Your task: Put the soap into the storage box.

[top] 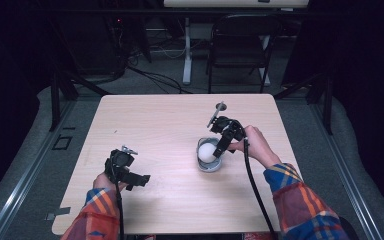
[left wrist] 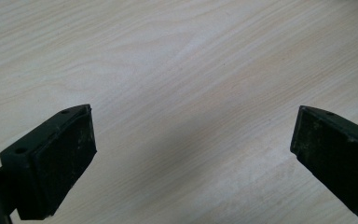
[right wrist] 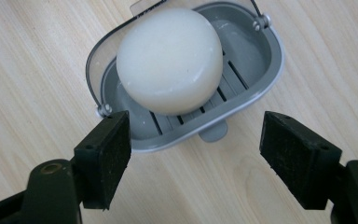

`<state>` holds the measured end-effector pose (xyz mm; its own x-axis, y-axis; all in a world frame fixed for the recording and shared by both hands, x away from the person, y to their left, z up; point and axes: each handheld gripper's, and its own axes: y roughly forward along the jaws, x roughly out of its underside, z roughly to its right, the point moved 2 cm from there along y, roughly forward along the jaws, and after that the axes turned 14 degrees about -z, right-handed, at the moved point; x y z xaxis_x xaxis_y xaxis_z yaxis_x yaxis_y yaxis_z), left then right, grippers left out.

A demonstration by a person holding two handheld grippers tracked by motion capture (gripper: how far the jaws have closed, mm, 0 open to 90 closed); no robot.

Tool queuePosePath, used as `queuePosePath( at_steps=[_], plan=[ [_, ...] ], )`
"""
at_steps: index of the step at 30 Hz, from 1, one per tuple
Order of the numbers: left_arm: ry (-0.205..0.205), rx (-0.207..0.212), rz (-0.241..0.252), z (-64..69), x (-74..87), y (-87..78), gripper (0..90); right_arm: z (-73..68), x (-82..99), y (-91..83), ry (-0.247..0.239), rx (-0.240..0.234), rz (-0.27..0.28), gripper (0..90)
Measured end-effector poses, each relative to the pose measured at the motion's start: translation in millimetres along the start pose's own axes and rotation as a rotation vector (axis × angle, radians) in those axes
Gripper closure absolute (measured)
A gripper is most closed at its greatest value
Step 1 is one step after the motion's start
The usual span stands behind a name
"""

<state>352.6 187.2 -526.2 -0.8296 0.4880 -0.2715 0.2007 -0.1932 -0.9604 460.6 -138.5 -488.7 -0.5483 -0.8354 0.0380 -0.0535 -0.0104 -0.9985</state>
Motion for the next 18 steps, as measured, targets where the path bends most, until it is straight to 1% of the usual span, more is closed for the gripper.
queuePosePath(
  at_steps=[1,2,3,6,7,10,11,12,13,14,15,17,18],
  plan=[
    [0.001,0.000,-0.001,0.2,-0.1,0.0,0.0,0.0,4.0,-1.4,0.006,0.002,0.008,24.4],
    [0.001,0.000,-0.001,0.2,-0.1,0.0,0.0,0.0,4.0,-1.4,0.006,0.002,0.008,24.4],
    [0.000,0.000,0.000,0.2,0.0,0.0,0.0,0.6,8.0,-3.0,0.010,0.003,0.005,23.4],
    [0.000,0.001,0.000,0.2,0.0,0.0,0.0,1.1,11.9,-4.6,0.014,0.005,0.011,23.0],
    [-0.001,0.001,0.000,0.1,0.0,0.0,0.0,1.9,15.9,-6.7,0.016,0.015,0.004,20.9],
    [0.000,0.001,0.000,0.1,0.0,0.0,0.0,2.3,20.1,-7.9,0.022,0.018,0.008,19.3],
    [-0.001,0.002,-0.001,0.1,0.0,0.1,0.0,2.6,24.5,-9.3,0.027,0.022,0.008,17.2],
    [-0.001,0.002,-0.001,0.1,0.0,0.1,0.0,2.6,24.5,-9.3,0.027,0.022,0.008,17.2],
    [-0.001,0.001,0.001,0.1,0.1,-0.1,0.0,3.0,29.3,-11.0,0.031,0.031,0.007,16.0],
    [-0.001,0.001,0.001,0.1,0.1,-0.1,0.0,3.0,29.3,-11.0,0.031,0.031,0.007,16.0],
    [-0.002,0.002,0.000,0.1,0.1,0.0,0.0,3.1,34.7,-12.5,0.032,0.036,0.005,14.5],
    [-0.002,0.002,0.001,0.1,0.1,0.0,0.0,3.3,37.6,-13.4,0.032,0.040,0.003,14.5],
    [-0.001,0.001,0.000,0.1,0.0,0.0,0.0,3.1,40.6,-13.2,0.039,0.036,0.012,14.2]
  ],
)
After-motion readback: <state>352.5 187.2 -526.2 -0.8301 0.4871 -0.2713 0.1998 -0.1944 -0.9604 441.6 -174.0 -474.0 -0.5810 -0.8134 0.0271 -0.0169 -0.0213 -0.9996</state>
